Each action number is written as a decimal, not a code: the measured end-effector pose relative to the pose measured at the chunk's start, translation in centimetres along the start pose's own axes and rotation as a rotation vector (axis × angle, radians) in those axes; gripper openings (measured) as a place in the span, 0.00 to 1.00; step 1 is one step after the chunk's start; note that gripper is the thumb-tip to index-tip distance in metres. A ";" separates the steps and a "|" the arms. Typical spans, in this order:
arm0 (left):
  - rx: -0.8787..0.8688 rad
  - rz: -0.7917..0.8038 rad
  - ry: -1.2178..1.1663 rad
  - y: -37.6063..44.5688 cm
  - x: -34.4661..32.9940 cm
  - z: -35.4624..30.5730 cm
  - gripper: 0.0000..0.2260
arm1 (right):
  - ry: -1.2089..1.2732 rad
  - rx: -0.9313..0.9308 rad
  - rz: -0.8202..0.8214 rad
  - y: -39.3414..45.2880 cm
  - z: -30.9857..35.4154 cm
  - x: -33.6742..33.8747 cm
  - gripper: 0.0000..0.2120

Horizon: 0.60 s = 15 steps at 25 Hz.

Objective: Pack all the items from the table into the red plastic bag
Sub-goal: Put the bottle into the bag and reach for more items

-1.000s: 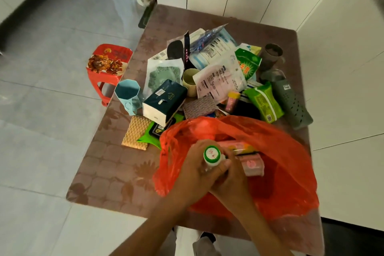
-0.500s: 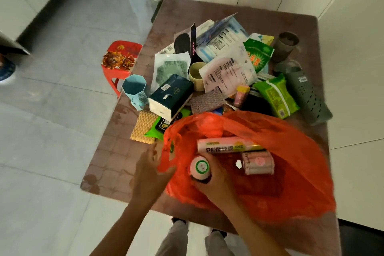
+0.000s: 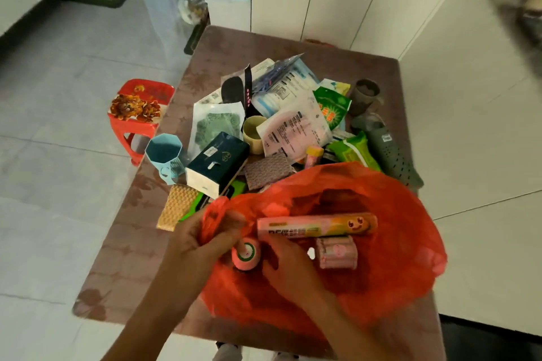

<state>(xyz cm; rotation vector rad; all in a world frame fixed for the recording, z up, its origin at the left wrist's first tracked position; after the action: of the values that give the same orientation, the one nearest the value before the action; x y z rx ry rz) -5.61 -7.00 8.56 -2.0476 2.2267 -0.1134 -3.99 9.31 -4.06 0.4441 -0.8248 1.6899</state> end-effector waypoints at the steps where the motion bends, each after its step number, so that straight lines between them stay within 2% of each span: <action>1: 0.037 0.004 -0.043 0.2 -0.7 0.5 0.06 | 0.071 0.022 -0.118 -0.3 0.9 3.5 0.18; 3: 0.099 0.002 -0.125 0.3 -1.8 1.4 0.07 | 0.173 0.058 -0.400 0.1 2.1 11.3 0.10; 5: 0.127 -0.043 -0.130 0.2 -2.3 2.1 0.08 | 0.184 -0.024 -0.651 2.5 0.9 18.5 0.08; 7: 0.132 -0.118 -0.113 0.2 -2.3 3.0 0.11 | 0.083 -0.185 -0.746 8.0 -3.7 22.4 0.13; 8: 0.132 -0.147 -0.095 0.1 -2.3 3.1 0.13 | 0.008 -0.302 -0.691 10.9 -6.8 22.6 0.20; 11: 0.143 -0.252 -0.033 -0.4 -2.9 3.2 0.10 | -0.219 -0.601 -0.276 16.8 -15.7 19.3 0.45; 13: 0.165 -0.313 0.018 -0.9 -3.3 3.7 0.09 | -0.325 -0.608 -0.179 18.3 -18.6 17.9 0.52; 15: 0.189 -0.351 0.073 -1.5 -3.5 4.6 0.11 | -0.341 -0.569 -0.199 18.8 -19.1 18.1 0.51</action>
<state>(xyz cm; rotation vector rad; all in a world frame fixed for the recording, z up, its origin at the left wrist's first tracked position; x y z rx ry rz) -3.18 -3.56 4.30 -2.3322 1.7886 -0.4174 -24.57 33.50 -10.40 0.4027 -1.4087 1.1404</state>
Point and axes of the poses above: each hand's wrist, its own y-axis towards the middle knuckle, its own x-axis out of the back of the hand, z = x × y, the point moved 6 cm from there along y, towards the middle knuckle, and after that the axes turned 6 degrees about -x, right-handed, at the moved point
